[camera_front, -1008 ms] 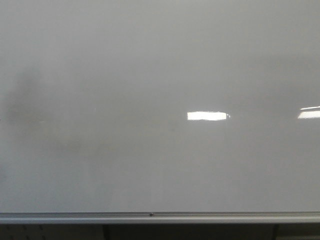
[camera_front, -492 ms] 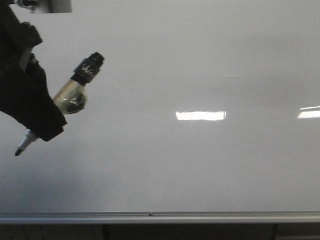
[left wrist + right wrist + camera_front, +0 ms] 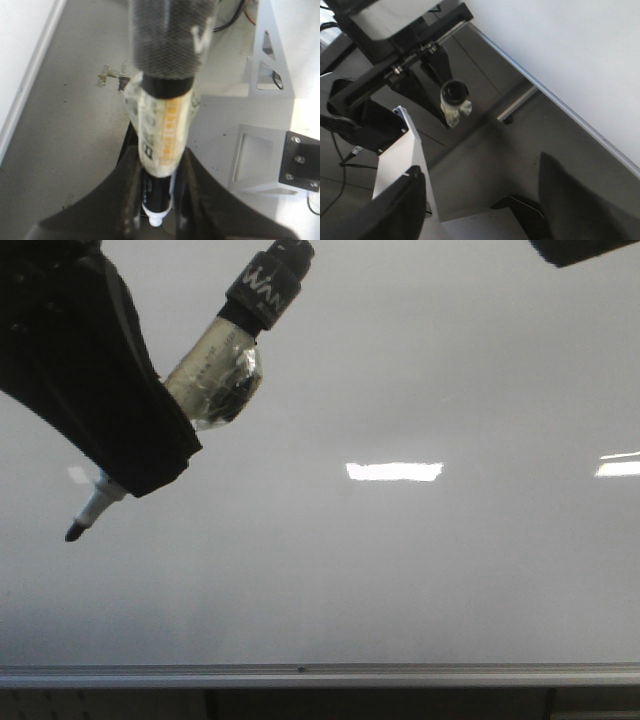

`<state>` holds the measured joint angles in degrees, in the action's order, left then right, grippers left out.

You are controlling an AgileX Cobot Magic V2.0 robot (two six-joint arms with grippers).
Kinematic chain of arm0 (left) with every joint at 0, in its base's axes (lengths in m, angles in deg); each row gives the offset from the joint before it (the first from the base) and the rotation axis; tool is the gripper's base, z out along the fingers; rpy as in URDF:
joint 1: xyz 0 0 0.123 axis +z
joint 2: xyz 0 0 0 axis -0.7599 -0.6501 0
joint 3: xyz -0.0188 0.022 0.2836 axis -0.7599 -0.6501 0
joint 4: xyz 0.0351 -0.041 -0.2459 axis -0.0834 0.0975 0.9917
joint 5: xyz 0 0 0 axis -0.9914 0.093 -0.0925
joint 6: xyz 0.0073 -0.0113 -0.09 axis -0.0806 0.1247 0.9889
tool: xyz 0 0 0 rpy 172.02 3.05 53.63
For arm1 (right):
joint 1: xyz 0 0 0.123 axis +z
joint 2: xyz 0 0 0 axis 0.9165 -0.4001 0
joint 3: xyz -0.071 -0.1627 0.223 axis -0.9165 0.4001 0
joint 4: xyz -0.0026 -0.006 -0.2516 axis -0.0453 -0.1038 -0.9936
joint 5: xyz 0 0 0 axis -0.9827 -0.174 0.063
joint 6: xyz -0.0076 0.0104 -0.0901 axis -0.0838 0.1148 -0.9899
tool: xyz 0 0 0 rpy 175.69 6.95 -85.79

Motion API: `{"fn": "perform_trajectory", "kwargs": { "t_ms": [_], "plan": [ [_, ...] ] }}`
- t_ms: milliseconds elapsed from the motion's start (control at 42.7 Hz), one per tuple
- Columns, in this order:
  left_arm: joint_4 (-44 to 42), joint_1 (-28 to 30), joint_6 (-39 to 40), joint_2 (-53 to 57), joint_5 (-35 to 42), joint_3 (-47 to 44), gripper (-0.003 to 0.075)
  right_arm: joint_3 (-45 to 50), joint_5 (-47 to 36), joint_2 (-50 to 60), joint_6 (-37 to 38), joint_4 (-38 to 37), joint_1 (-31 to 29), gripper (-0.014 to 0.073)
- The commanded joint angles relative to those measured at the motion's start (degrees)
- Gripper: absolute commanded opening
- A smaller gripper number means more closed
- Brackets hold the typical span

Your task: Write number 1 on whiteboard

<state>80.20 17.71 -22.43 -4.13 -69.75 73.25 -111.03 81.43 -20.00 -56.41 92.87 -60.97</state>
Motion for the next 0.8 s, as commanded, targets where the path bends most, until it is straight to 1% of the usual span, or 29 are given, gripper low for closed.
{"fn": "perform_trajectory", "kwargs": {
  "t_ms": [0, 117, 352, 539, 680, 703, 773],
  "plan": [
    [4.4, -0.4, -1.2, 2.0, -2.7, 1.9, -0.0020, -4.9, 6.6, -3.9, -2.1, 6.5, 0.5, 0.0508],
    [5.9, -0.4, -2.4, 1.9, -4.4, 1.9, -0.0020, -8.2, 7.3, -8.1, -2.1, 6.6, 3.5, 0.0508],
    [7.2, -0.4, -2.6, 1.9, -4.4, 1.9, -0.0020, -13.4, 7.2, -14.1, -2.1, 6.6, 12.5, 0.0508],
    [7.5, -0.4, -2.6, 1.9, -4.4, 1.9, -0.0020, -14.7, 6.9, -17.4, -2.0, 6.5, 17.6, 0.0507],
    [7.5, -0.4, -2.6, 1.9, -4.4, 1.9, -0.0020, -14.7, 6.8, -19.0, -2.0, 6.6, 19.9, 0.0505],
    [7.5, -0.4, -2.6, 1.9, -4.4, 1.9, -0.0020, -14.7, 6.8, -19.1, -2.0, 6.6, 20.1, 0.0498],
    [7.5, -0.4, -2.6, 1.9, -4.4, 1.9, -0.0020, -14.7, 6.6, -19.6, -2.0, 6.6, 20.6, 0.0434]
  ]
}}
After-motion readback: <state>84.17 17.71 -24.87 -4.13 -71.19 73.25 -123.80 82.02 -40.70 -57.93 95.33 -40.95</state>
